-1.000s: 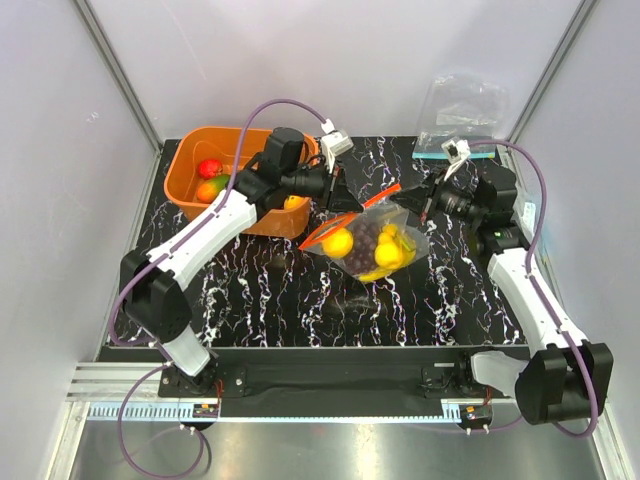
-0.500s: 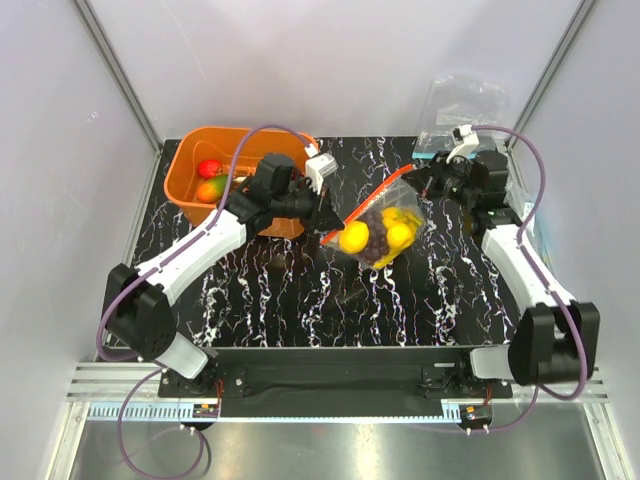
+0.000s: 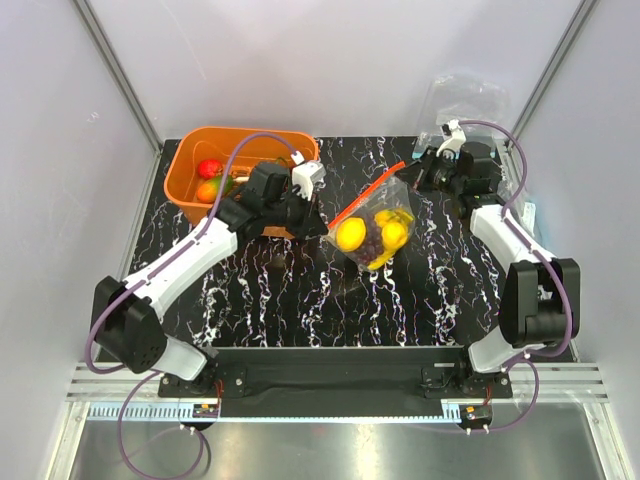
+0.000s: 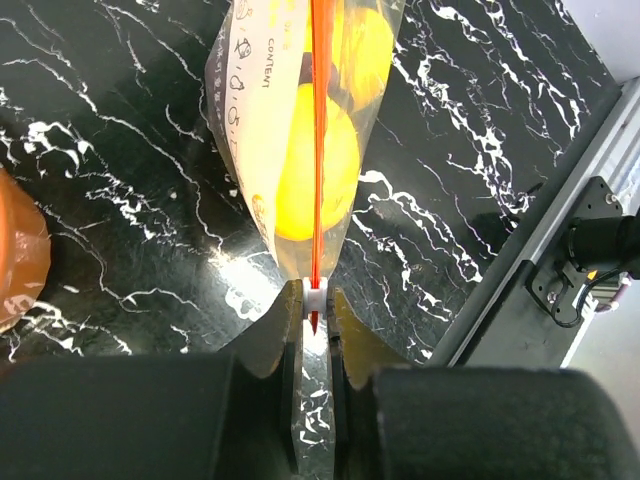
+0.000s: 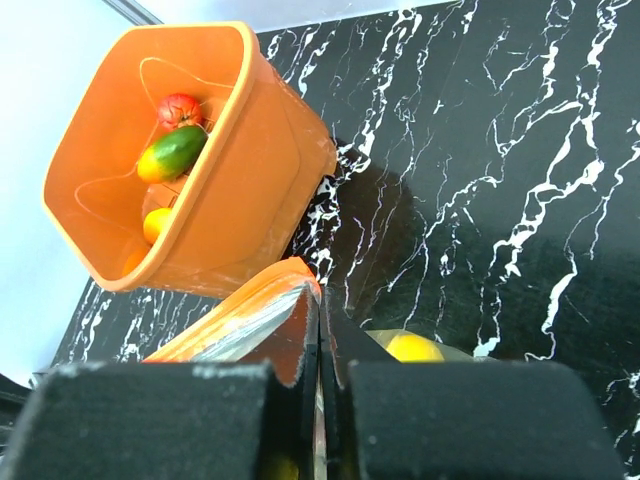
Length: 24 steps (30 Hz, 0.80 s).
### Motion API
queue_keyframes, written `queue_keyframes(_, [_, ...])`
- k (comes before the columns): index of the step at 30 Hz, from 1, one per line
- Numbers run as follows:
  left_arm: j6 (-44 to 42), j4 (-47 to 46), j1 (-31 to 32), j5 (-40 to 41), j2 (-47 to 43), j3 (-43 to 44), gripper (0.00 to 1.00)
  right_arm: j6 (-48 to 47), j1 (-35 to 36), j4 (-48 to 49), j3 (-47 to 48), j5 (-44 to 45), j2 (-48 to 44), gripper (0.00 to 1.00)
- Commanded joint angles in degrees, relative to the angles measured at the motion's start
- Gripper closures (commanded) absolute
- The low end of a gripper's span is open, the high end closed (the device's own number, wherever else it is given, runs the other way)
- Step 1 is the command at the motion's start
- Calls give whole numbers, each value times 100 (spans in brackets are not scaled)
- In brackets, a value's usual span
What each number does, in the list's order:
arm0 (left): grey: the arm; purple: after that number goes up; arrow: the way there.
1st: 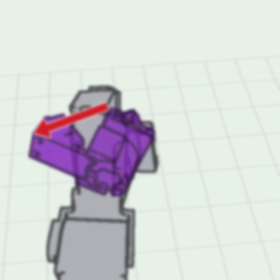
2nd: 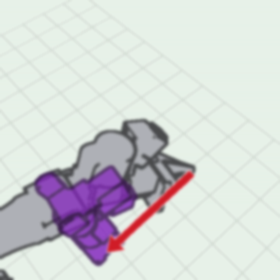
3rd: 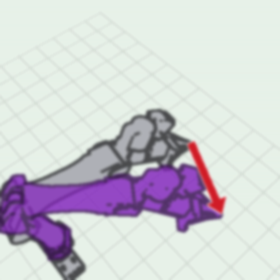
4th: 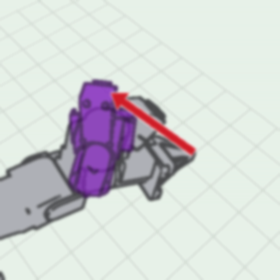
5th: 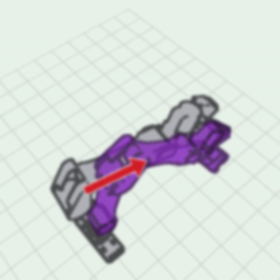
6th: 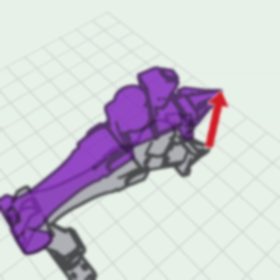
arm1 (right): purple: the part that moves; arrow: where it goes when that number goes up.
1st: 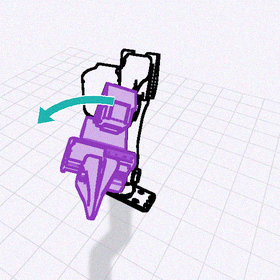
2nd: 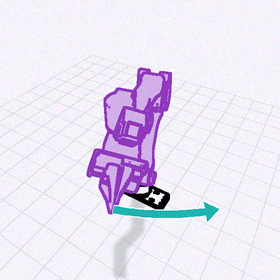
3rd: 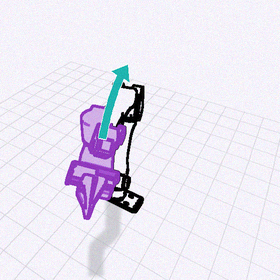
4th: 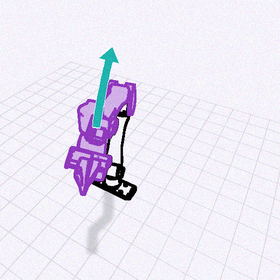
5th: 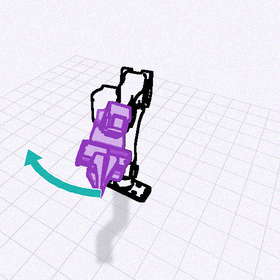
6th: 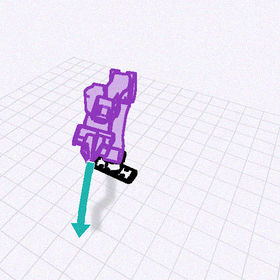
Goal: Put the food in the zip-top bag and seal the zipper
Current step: Zip the zipper food storage bag at the center of the board.
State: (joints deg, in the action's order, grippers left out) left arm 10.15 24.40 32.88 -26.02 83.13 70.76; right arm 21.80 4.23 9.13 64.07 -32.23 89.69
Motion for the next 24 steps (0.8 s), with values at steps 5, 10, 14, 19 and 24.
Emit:
queue_keyframes(5, [-48,803,-28,194,-280,-63,100,78,-168,591,386,587,-4,66])
queue_keyframes(10, [83,715,-19,124,132,543,100,403,-168,-328,693,1165,-364,16])
queue_keyframes(14, [241,426,16,53,256,763,100,886,-168,-2297,1580,2088,-444,0])
queue_keyframes(19, [233,240,95,9,309,922,100,1370,-168,-4910,3049,2081,48,0])
queue_keyframes(24, [233,232,279,-35,388,1080,100,1845,-46,-4964,2778,1483,-153,0])
